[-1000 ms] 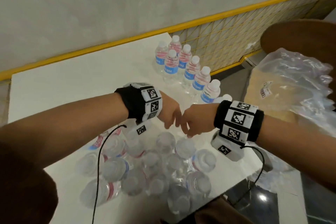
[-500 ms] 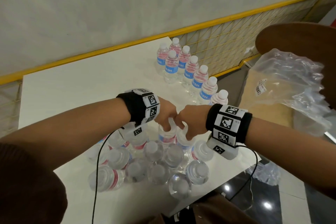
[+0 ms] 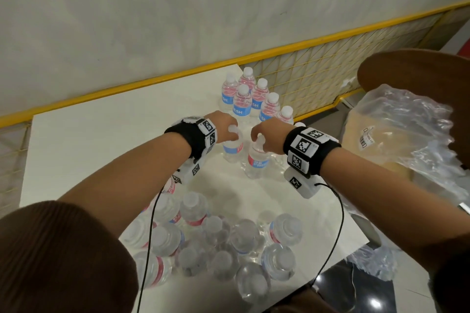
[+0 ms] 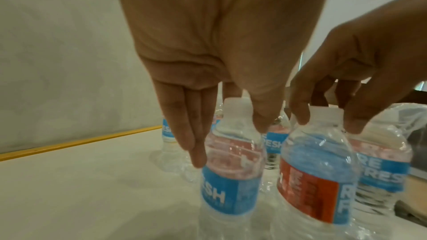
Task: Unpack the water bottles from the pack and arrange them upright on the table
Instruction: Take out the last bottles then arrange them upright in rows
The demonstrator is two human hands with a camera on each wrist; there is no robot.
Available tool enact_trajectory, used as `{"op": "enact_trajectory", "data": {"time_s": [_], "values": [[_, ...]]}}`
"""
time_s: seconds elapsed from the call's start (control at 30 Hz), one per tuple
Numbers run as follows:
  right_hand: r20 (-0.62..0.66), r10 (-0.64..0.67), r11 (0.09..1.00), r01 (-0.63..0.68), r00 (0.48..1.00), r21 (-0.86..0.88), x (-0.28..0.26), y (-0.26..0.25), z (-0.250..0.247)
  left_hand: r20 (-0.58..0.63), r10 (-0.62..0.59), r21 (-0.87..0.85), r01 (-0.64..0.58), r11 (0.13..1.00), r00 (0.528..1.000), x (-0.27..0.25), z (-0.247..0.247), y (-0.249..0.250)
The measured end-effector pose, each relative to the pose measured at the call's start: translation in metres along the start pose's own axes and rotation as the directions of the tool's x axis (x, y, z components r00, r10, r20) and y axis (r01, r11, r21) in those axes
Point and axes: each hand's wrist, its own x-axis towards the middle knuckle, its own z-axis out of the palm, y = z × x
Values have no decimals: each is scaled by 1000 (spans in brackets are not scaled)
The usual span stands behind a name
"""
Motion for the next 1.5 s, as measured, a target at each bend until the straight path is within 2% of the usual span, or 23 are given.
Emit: {"op": "enact_trajectory", "data": {"time_s": [0.1, 0.2, 0.47, 0.6, 0.73, 0.93, 1.03, 1.13, 1.27, 1.5], "values": [[-29, 65, 997, -63, 997, 52, 6, 3, 3, -46, -23, -77, 19, 997, 999, 9, 7, -5], [-44, 120, 991, -117, 992, 60, 11, 5, 6, -77, -1, -173, -12, 985, 997, 16, 8, -10], [-83, 126, 990, -120, 989, 77, 28, 14, -4, -128, -46, -309, 4, 951, 991, 35, 0, -2], [-92, 165, 981, -154, 982, 115, 35, 18, -8, -144, -45, -260, 6, 966, 989, 44, -1, 4], [-118, 196, 975, -180, 974, 134, 37, 20, -10, -149, 31, -255, -69, 965, 988, 48, -6, 1], [-135, 257, 959, -235, 957, 161, 45, 16, -11, -141, 55, -316, -98, 944, 989, 62, -10, 1], [-144, 289, 945, -259, 946, 198, 45, 16, -6, -154, 21, -311, -69, 948, 988, 70, -7, 1], [-125, 256, 950, -226, 959, 215, 41, 17, -4, -122, 49, -372, -91, 924, 991, 73, -8, 5], [-107, 191, 973, -174, 976, 149, 43, 20, -6, -147, 96, -308, -138, 941, 984, 76, -10, 4], [-140, 301, 945, -275, 943, 179, 49, 20, -10, -134, 129, -160, -150, 976, 983, 81, -22, 10]]}}
